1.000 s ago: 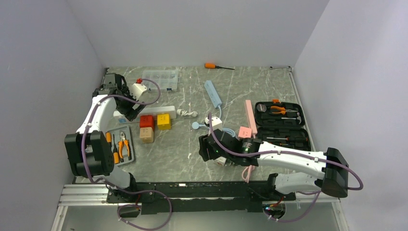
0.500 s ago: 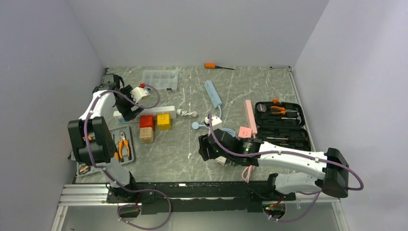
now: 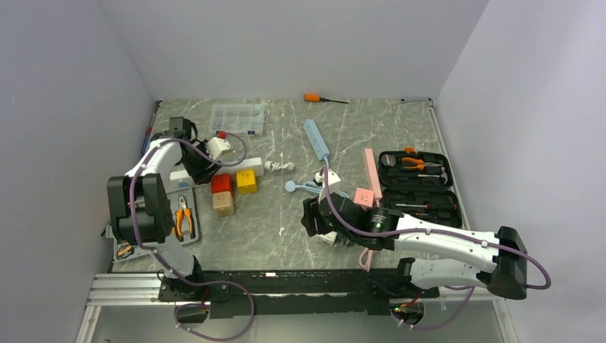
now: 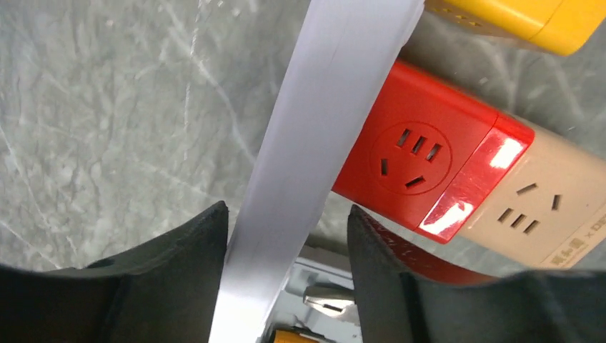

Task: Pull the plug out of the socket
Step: Remove the plug from the socket.

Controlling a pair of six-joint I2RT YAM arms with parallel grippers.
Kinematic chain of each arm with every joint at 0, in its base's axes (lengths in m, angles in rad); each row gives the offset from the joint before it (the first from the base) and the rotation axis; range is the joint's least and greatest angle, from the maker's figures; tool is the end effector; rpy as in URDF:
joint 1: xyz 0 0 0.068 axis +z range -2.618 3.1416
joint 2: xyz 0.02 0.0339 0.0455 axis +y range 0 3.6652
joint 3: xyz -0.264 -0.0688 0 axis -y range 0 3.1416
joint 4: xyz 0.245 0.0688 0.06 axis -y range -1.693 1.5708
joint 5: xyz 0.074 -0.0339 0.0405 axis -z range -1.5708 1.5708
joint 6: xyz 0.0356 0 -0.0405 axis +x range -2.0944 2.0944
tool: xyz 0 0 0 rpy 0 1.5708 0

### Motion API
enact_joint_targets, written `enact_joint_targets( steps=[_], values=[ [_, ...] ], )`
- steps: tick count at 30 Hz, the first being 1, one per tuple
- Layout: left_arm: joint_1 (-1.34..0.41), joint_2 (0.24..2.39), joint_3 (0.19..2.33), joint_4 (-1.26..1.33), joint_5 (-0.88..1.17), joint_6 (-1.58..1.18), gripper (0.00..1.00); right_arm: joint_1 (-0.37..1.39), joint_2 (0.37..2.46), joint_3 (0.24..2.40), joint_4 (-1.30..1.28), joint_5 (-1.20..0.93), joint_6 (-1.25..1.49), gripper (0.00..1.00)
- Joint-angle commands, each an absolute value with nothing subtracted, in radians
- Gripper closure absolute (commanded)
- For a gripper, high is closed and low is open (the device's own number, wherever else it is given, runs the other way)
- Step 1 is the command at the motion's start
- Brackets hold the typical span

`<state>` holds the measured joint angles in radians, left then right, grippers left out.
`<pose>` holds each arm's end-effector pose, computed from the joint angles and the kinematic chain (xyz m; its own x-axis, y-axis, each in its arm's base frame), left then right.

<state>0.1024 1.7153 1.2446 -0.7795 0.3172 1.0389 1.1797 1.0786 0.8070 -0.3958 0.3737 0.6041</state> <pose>0.3369 0.0235 0.2148 -0.4782 0.7740 -0.4149 0.8140 0.5680 0.1215 0.1003 0.2091 0.2719 -0.6210 -0.1188 -0.7748 -0.4844 0.8353 0.2602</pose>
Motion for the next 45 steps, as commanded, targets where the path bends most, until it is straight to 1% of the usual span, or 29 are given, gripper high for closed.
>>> enact_joint_targets(
  steps=[1,3,6,10,14,16,18,21,23,24,26,28,29,31,32,33,40,45],
  values=[
    [0.017,1.609,1.139,-0.766,0.396,0.952,0.41,1.177,1.049,0.792,-0.39,0.427,0.609,0.4],
    [-0.026,1.583,1.1,-0.751,0.42,0.928,0.48,1.177,1.041,0.782,-0.393,0.433,0.615,0.4],
    [-0.082,1.551,1.07,-0.721,0.422,0.887,0.55,1.175,1.027,0.769,-0.393,0.436,0.623,0.4],
    [-0.151,1.524,1.06,-0.68,0.419,0.807,0.57,1.175,1.016,0.755,-0.394,0.441,0.631,0.4],
    [-0.201,1.54,1.078,-0.647,0.406,0.692,0.6,1.175,1.007,0.747,-0.397,0.447,0.634,0.4],
    [-0.217,1.551,1.085,-0.624,0.398,0.622,0.63,1.175,1.005,0.743,-0.4,0.449,0.635,0.4],
    [-0.228,1.571,1.095,-0.613,0.371,0.553,0.68,1.174,1.005,0.738,-0.403,0.452,0.635,0.4],
    [-0.239,1.583,1.097,-0.615,0.341,0.467,0.69,1.175,1.01,0.732,-0.413,0.461,0.642,0.4],
    [-0.246,1.561,1.051,-0.602,0.331,0.438,0.64,1.174,1.016,0.729,-0.415,0.466,0.643,0.4],
    [-0.25,1.543,1.025,-0.591,0.321,0.428,0.6,1.175,1.02,0.728,-0.415,0.467,0.642,0.38],
    [-0.259,1.504,0.975,-0.583,0.309,0.415,0.55,1.174,1.028,0.726,-0.412,0.475,0.644,0.31],
    [-0.266,1.473,0.941,-0.597,0.299,0.404,0.46,1.174,1.036,0.727,-0.401,0.481,0.639,0.28],
    [-0.269,1.457,0.924,-0.599,0.299,0.403,0.4,1.176,1.041,0.729,-0.393,0.482,0.636,0.27],
    [-0.273,1.42,0.883,-0.591,0.299,0.409,0.21,1.175,1.056,0.735,-0.377,0.481,0.628,0.25],
    [-0.276,1.406,0.865,-0.587,0.299,0.416,0.09,1.174,1.065,0.738,-0.367,0.48,0.623,0.23],
    [-0.275,1.396,0.848,-0.582,0.299,0.423,0.02,1.175,1.074,0.742,-0.36,0.478,0.618,0.22],
    [-0.269,1.336,0.792,-0.5,0.292,0.488,0.01,1.173,1.112,0.78,-0.339,0.476,0.593,0.2],
    [-0.216,1.382,0.8,-0.483,0.343,0.521,0.01,1.171,1.118,0.787,-0.329,0.472,0.59,0.19]
  ],
)
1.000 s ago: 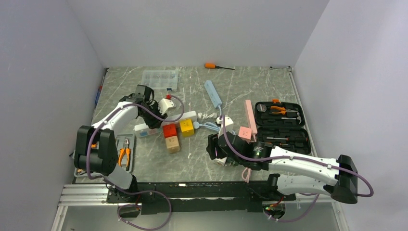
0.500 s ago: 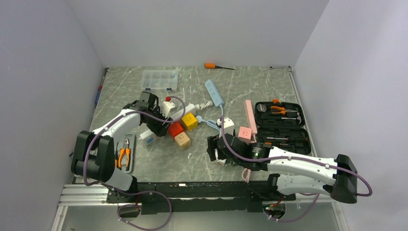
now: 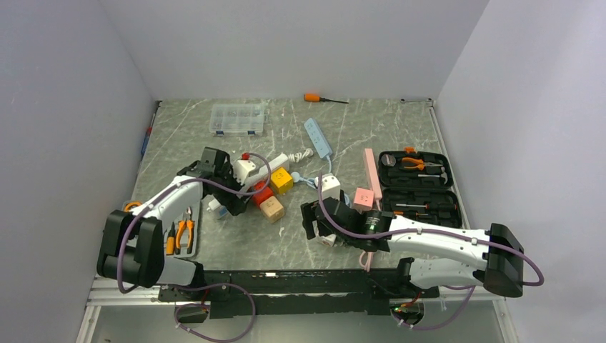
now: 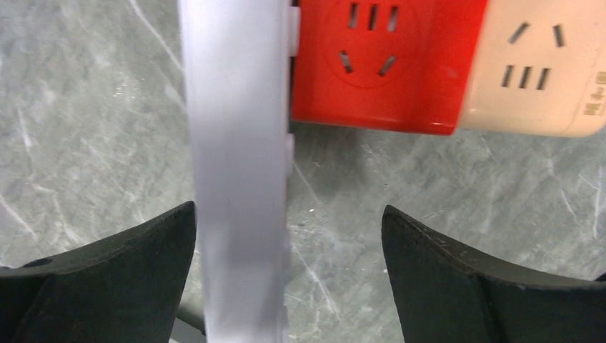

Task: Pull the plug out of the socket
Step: Remove the plug from the socket.

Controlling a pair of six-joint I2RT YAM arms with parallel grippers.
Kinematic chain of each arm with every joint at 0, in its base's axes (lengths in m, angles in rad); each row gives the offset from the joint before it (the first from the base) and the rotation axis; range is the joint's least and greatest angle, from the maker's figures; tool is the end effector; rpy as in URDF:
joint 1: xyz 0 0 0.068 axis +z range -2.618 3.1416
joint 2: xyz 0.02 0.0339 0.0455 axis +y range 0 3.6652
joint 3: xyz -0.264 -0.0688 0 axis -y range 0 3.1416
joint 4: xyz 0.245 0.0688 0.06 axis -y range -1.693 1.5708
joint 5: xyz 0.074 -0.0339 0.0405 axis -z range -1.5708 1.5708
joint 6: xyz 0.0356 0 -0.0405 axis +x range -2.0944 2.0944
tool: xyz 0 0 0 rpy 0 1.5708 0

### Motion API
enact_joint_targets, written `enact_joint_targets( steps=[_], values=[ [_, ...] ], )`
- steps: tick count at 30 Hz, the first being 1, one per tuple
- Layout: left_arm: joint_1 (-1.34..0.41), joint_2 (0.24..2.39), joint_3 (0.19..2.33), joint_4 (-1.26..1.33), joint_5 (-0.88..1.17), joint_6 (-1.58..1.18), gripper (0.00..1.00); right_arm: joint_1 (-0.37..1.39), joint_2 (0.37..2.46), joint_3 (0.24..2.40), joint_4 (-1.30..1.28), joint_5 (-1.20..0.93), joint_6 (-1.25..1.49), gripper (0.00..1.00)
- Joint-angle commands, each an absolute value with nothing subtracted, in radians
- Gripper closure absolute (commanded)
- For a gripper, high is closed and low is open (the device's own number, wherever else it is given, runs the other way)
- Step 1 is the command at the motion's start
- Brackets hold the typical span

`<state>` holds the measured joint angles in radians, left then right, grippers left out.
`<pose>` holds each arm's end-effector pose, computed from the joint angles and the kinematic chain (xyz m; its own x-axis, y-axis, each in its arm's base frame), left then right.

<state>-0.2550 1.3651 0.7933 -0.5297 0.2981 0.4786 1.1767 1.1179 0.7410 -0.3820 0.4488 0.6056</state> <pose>0.2426 -0.0740 0.1935 -0.5958 0.6103 -0.5221 0.7256 0.6877 -0.0242 0.1031 0.2077 0.2435 -0.6220 -0.1600 -0.7665 -0.4342 0.8851 0.1676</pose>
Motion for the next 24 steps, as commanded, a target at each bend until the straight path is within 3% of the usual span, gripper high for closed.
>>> enact_joint_targets(
  steps=[1,10,14,15,17,24],
  values=[
    [-0.201,1.398,0.799,-0.48,0.349,0.533,0.04,1.168,1.117,0.786,-0.321,0.469,0.588,0.19],
    [-0.091,1.451,0.768,-0.506,0.475,0.602,0.53,1.141,1.15,0.828,-0.286,0.445,0.543,0.13],
    [-0.091,1.436,0.753,-0.513,0.462,0.634,0.62,1.118,1.181,0.853,-0.262,0.408,0.52,0.12],
    [-0.091,1.442,0.758,-0.521,0.462,0.638,0.69,1.11,1.192,0.86,-0.254,0.397,0.515,0.12],
    [-0.091,1.469,0.772,-0.535,0.448,0.648,0.97,1.103,1.216,0.873,-0.234,0.376,0.504,0.1],
    [-0.073,1.412,0.842,-0.662,0.458,0.695,1.0,1.096,1.364,0.958,-0.143,0.317,0.423,0.04]
  ],
)
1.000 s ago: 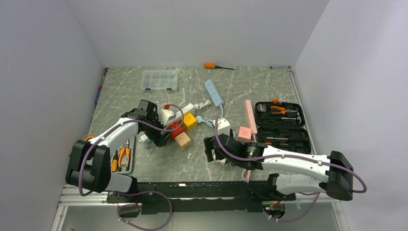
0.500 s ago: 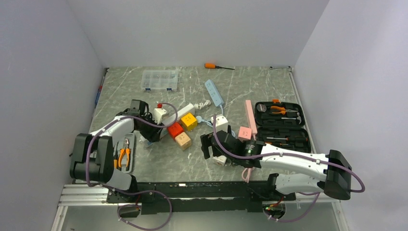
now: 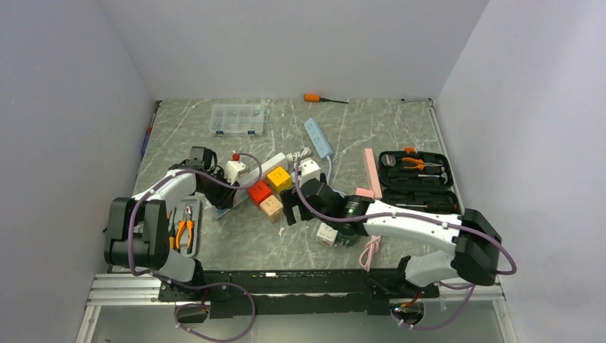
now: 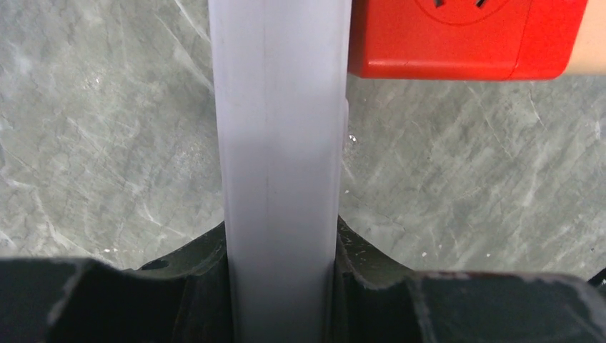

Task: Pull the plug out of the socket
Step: Remove the plug from the socket.

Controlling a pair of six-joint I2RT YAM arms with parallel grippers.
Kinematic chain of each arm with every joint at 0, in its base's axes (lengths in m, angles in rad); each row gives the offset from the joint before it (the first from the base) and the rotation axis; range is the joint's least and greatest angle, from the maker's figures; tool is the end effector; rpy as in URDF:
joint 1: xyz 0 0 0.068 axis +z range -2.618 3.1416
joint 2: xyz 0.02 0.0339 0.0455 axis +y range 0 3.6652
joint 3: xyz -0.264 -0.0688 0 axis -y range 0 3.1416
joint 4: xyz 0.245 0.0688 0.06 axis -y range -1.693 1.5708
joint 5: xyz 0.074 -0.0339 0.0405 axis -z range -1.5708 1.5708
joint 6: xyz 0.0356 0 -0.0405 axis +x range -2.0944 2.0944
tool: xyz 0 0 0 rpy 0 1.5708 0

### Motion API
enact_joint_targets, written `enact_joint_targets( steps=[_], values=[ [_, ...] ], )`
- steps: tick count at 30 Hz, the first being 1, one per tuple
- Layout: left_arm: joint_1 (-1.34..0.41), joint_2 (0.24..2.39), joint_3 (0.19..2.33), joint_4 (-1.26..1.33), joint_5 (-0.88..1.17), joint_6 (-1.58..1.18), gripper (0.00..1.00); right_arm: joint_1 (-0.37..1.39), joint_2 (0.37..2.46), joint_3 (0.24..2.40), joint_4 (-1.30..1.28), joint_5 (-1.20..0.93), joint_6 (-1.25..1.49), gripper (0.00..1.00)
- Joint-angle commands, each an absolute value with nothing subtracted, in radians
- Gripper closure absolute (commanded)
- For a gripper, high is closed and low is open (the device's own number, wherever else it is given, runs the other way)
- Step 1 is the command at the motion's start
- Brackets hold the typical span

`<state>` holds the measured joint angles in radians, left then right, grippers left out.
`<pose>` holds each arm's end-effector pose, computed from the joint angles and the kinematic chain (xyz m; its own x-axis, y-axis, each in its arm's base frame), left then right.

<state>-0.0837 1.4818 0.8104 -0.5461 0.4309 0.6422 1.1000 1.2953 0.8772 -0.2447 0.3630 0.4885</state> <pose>0.2603 -0.0368 0.1712 -0.6169 0.5979 -0.5118 0.7361 0.6684 -0.1066 0.1387 0.2447 0.2569 -0.5779 -0.1682 -0.7986 -0.4926 0.8521 0.1770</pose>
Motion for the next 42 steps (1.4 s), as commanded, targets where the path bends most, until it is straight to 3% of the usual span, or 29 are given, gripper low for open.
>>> enact_joint_targets(
  steps=[1,7,14,22,24,27,42],
  values=[
    [-0.072,1.376,0.85,-0.683,0.459,0.712,1.0,1.094,1.389,0.972,-0.133,0.31,0.415,0.04],
    [-0.071,1.218,0.935,-0.887,0.484,0.798,0.94,1.089,1.479,1.028,-0.054,0.255,0.4,0.07],
    [-0.071,1.195,0.941,-0.909,0.436,0.736,1.0,1.089,1.543,1.067,0.027,0.19,0.427,0.1],
    [-0.071,1.167,1.002,-0.927,0.401,0.645,1.0,1.123,1.563,1.062,0.078,0.172,0.46,0.12],
    [-0.071,1.179,1.035,-0.951,0.411,0.629,1.0,1.139,1.583,1.062,0.089,0.172,0.461,0.11],
    [-0.071,1.182,1.07,-0.978,0.436,0.615,1.0,1.161,1.613,1.067,0.112,0.181,0.445,0.0],
    [-0.071,1.158,1.11,-1.061,0.456,0.65,1.0,1.169,1.652,1.092,0.206,0.253,0.324,0.0]
  ],
)
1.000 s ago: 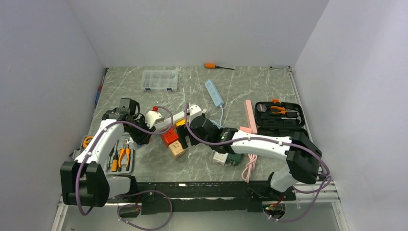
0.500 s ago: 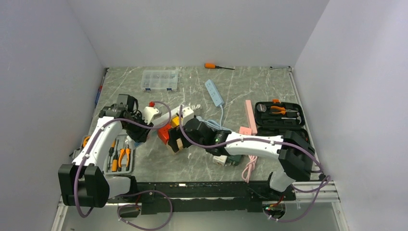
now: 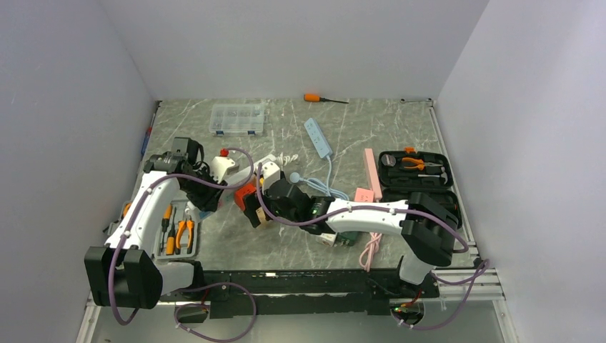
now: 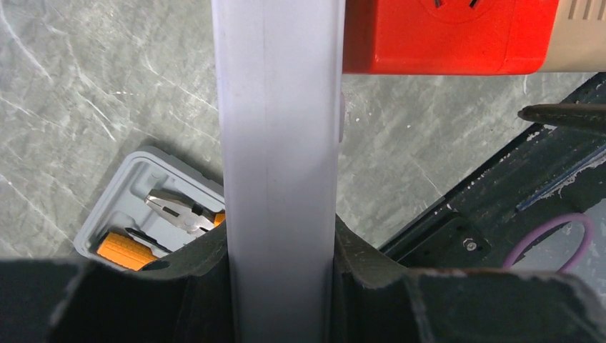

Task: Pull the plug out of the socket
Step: Remove the plug from the socket.

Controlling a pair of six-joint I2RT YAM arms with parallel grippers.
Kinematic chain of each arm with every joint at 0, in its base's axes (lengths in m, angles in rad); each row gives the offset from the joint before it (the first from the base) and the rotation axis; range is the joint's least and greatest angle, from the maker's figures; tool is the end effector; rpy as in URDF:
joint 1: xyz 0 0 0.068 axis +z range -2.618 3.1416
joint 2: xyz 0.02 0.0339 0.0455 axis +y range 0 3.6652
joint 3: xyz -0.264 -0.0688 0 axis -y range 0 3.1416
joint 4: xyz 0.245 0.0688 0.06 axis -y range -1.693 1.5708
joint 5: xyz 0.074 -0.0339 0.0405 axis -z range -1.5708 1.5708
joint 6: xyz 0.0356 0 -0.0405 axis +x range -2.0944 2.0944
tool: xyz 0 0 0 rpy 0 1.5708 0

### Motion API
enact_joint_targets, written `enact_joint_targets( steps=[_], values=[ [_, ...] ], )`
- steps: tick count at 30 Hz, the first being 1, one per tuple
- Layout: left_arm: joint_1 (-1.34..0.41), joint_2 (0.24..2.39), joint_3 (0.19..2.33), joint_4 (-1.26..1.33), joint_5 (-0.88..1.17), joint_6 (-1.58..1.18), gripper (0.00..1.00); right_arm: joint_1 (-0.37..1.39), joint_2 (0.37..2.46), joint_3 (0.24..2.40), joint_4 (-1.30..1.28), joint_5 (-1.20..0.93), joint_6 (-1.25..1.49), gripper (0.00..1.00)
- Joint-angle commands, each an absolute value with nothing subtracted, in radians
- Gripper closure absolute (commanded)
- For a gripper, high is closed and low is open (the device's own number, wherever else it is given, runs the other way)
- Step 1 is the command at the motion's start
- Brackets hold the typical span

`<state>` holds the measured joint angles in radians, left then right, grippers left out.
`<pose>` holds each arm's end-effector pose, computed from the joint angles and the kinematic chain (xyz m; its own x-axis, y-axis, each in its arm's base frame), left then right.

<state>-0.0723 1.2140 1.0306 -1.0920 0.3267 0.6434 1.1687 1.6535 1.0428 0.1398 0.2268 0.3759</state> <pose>0.2096 -0.0266 0.2721 -0.6665 0.6179 -0.4171 0.7017 0.7089 -0.0710 0.1536 0.3408 0.2359 -0.4655 -0.1807 -0.8664 -0.6959 0.6795 0.2323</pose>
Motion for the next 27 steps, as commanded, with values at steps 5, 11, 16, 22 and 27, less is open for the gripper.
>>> enact_joint_targets(
  steps=[5,11,16,22,27],
  values=[
    [-0.071,1.155,1.124,-1.087,0.472,0.653,1.0,1.169,1.698,1.14,0.195,0.223,0.309,0.0],
    [-0.071,1.154,1.137,-1.1,0.486,0.65,1.0,1.166,1.746,1.176,0.202,0.203,0.305,0.0],
    [-0.071,1.148,1.155,-1.118,0.5,0.65,1.0,1.16,1.779,1.199,0.211,0.184,0.313,0.0],
    [-0.071,1.142,1.171,-1.142,0.523,0.653,1.0,1.148,1.814,1.215,0.235,0.147,0.336,0.04],
    [-0.072,1.134,1.183,-1.172,0.554,0.666,1.0,1.137,1.859,1.254,0.212,0.131,0.345,0.11]
  ],
)
